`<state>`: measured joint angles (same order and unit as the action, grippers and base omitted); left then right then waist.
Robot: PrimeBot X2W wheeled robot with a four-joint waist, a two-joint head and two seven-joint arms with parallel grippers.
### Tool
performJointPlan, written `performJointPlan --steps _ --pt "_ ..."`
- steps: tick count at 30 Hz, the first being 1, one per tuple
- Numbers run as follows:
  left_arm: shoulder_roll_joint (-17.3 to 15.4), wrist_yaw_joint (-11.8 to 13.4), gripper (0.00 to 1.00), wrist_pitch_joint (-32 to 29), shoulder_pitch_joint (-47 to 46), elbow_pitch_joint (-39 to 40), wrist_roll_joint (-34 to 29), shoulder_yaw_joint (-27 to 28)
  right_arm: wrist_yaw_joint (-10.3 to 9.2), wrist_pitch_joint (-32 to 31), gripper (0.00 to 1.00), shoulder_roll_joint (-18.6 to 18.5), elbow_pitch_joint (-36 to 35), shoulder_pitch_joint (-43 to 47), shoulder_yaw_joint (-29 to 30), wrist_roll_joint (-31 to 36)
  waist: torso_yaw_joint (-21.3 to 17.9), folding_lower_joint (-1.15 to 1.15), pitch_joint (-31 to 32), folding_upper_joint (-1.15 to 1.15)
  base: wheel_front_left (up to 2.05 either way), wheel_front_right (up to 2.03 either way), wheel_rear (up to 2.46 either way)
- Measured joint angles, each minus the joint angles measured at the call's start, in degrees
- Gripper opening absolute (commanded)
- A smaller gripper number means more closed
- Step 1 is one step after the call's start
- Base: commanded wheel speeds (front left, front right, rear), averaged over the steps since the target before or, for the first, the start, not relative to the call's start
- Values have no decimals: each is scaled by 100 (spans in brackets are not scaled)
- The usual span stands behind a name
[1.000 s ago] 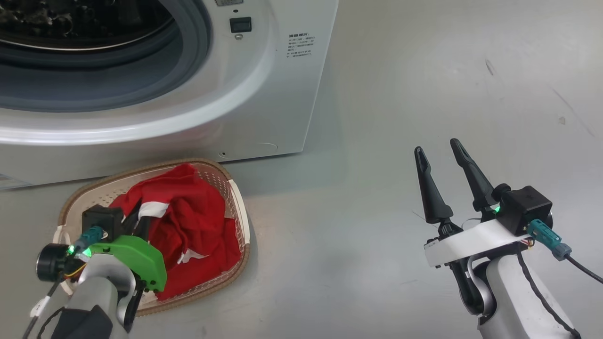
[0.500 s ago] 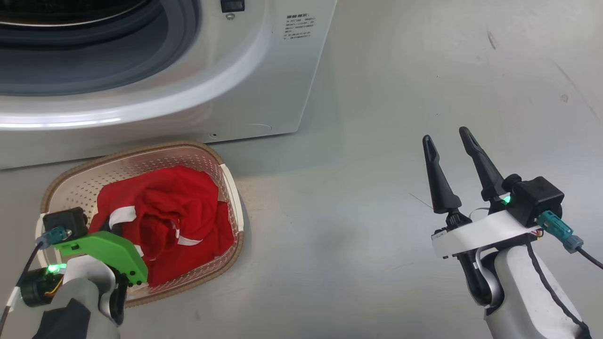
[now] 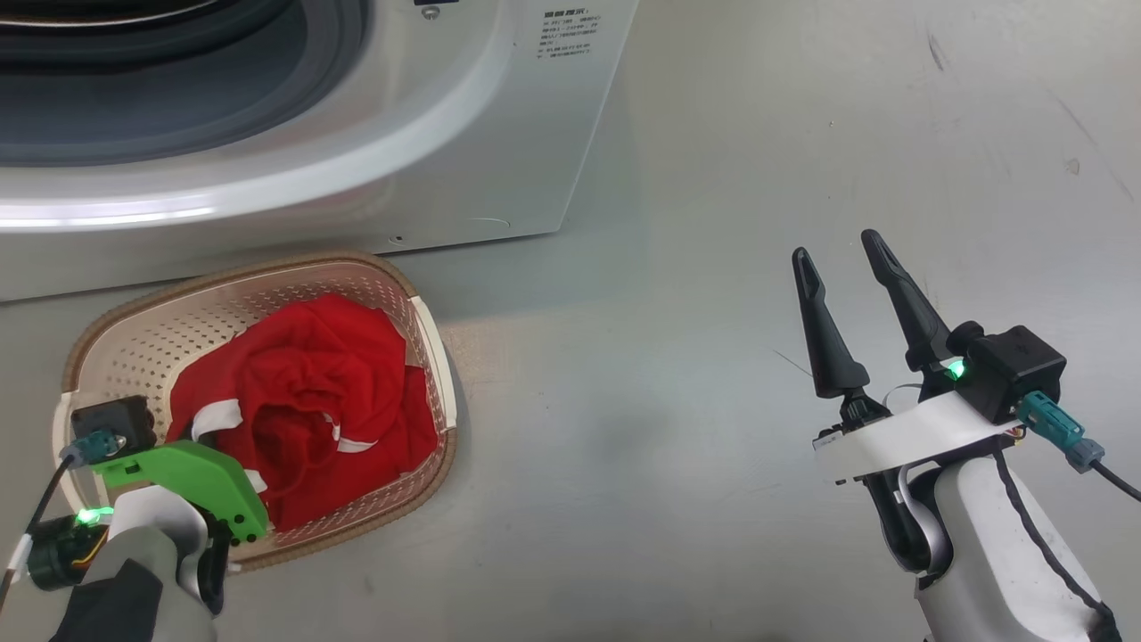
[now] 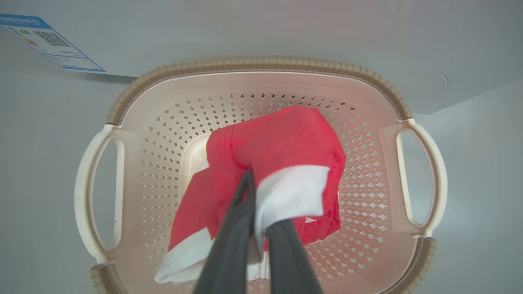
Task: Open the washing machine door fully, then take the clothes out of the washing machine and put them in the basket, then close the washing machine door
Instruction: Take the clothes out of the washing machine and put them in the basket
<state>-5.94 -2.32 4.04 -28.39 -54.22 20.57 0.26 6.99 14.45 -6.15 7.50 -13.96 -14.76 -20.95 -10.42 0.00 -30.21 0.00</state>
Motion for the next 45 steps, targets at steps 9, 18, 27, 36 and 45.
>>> performJointPlan --steps 9,18,27,36,45 --pt "-10 9 100 126 -138 -328 0 13 0 0 100 5 8 -90 -13 0 -12 0 -27 0 0 0 0" --pt "-11 7 100 298 -225 -604 -24 -21 0 0 100 19 68 -90 12 0 16 0 100 0 0 0 0" --pt "15 -98 100 656 -341 -667 -120 -155 0 0 100 30 133 -90 41 0 104 0 351 0 0 0 0" --pt "157 -211 100 925 -371 -491 -401 -515 0 0 100 55 232 -83 92 -3 256 0 761 0 0 0 0" --pt "176 -311 100 1025 -423 -18 -673 -820 0 0 100 68 336 73 336 -22 472 0 1298 0 0 0 0"
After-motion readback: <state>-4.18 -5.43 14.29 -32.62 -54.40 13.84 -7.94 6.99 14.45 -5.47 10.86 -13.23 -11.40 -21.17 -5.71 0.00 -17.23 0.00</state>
